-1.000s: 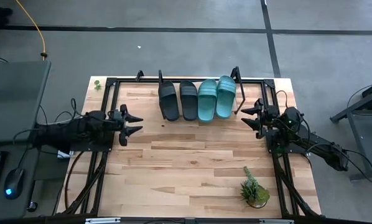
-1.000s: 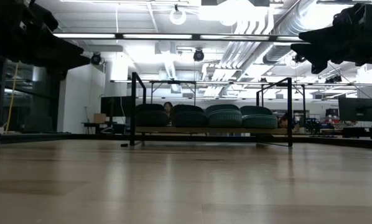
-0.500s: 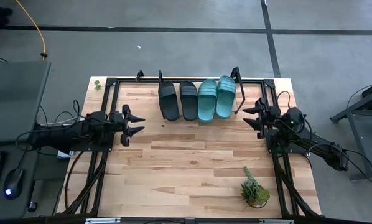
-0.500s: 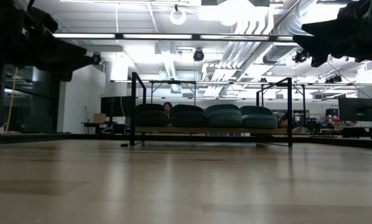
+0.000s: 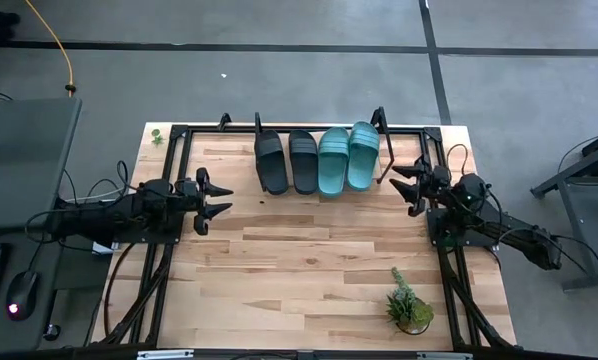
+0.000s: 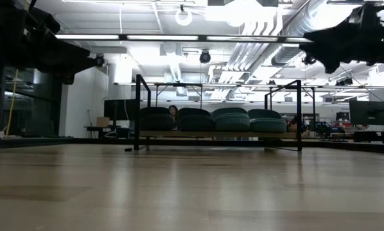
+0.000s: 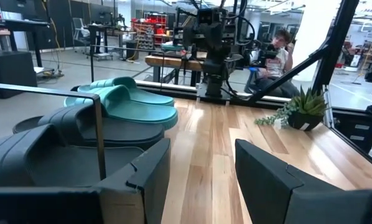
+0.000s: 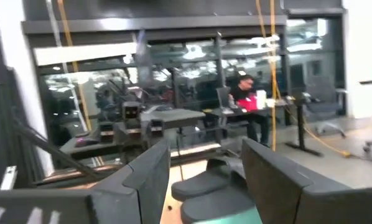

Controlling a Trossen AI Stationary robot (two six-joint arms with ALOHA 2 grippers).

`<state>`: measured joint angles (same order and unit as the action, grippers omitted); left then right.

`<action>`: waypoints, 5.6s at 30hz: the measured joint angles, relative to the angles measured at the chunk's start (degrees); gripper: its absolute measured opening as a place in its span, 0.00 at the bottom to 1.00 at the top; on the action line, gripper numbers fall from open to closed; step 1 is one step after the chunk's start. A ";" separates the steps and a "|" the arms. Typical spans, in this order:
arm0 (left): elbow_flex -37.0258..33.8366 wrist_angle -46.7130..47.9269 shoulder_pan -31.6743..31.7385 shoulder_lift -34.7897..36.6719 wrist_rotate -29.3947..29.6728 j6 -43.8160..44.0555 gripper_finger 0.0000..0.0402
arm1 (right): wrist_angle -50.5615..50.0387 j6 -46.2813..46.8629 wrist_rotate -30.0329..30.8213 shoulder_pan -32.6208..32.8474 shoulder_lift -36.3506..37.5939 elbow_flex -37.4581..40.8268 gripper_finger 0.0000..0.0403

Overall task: Pick and place slides into the shelf
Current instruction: Return to Home Position

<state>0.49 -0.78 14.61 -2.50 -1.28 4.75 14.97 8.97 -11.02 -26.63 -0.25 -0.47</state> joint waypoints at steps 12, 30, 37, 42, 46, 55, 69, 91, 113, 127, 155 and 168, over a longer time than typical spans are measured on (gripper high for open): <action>0.07 0.10 0.00 -0.47 0.44 -0.02 0.41 | -12.60 -1.55 9.97 6.13 -0.61 0.00 0.47; 0.07 0.09 0.00 -1.46 0.44 0.22 0.41 | -13.98 5.23 8.95 6.93 -3.89 0.00 0.47; 0.07 0.09 0.00 -1.46 0.44 0.24 0.41 | -13.95 13.35 8.89 6.93 -3.91 0.00 0.47; 0.07 0.09 0.00 -1.46 0.44 0.24 0.41 | -13.95 11.41 8.89 6.93 -3.90 0.00 0.47; 0.07 0.09 0.00 -1.46 0.44 0.24 0.41 | -13.95 10.14 8.89 6.93 -3.90 0.00 0.47; 0.07 0.09 0.00 -1.46 0.44 0.24 0.41 | -13.95 10.17 8.87 6.93 -3.91 0.00 0.47; 0.07 0.09 0.00 -1.46 0.44 0.24 0.41 | -13.94 10.14 8.87 6.91 -3.90 0.00 0.47; 0.07 0.07 0.00 -1.46 0.46 0.24 0.41 | -13.95 10.25 8.87 6.91 -3.91 0.00 0.47; 0.07 0.07 0.00 -1.46 0.44 0.24 0.41 | -13.95 10.19 8.87 6.93 -3.91 0.00 0.47; 0.07 0.04 0.00 -1.75 0.46 0.24 0.41 | -13.95 10.22 8.86 6.93 -3.91 0.00 0.47; 0.07 0.05 0.00 -1.77 0.45 0.24 0.41 | -13.94 10.19 8.87 6.93 -3.89 0.00 0.47; 0.07 0.07 0.00 -1.77 0.46 0.24 0.41 | -13.95 10.15 8.87 6.93 -3.89 0.00 0.47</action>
<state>0.56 -0.71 14.61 -4.27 -0.82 4.99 1.02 19.12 -2.15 -19.71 -4.14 -0.47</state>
